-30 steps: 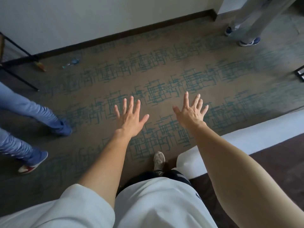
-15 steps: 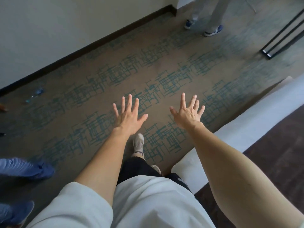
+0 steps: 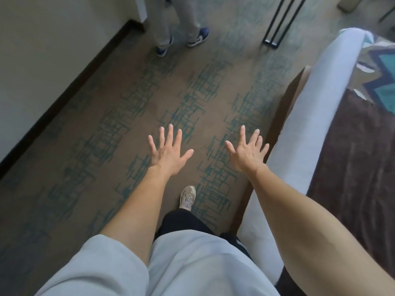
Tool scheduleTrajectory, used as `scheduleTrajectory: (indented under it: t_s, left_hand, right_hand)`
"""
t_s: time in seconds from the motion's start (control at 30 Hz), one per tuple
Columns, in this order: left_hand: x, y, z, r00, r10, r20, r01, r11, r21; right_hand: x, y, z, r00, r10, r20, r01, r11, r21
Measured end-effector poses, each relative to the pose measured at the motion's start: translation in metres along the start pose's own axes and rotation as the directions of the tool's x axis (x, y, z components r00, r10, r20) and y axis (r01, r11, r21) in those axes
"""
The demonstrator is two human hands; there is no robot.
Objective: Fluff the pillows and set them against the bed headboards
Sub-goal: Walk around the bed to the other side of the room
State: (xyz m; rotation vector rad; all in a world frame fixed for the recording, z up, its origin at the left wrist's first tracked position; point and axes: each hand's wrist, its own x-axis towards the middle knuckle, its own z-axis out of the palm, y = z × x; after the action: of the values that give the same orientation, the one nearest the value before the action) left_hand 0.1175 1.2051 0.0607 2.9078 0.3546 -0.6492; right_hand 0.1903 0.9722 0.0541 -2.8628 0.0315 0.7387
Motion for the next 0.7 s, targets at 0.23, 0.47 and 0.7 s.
scheduleTrajectory:
  t_s: [0.23, 0.47, 0.7]
  left_hand:
    - [0.076, 0.017, -0.039, 0.985, 0.171, 0.028, -0.172, 0.983, 0.061]
    - [0.117, 0.053, -0.052, 0.951, 0.298, 0.077, -0.306, 0.945, 0.114]
    - [0.161, 0.112, -0.066, 0.924, 0.375, 0.079, -0.383, 0.912, 0.15]
  right_hand:
    - [0.026, -0.015, -0.025, 0.991, 0.132, -0.032, -0.128, 0.985, 0.116]
    - [0.042, 0.015, -0.039, 0.964, 0.262, -0.045, -0.253, 0.957, 0.141]
    - [0.079, 0.05, -0.06, 0.943, 0.329, -0.056, -0.316, 0.934, 0.165]
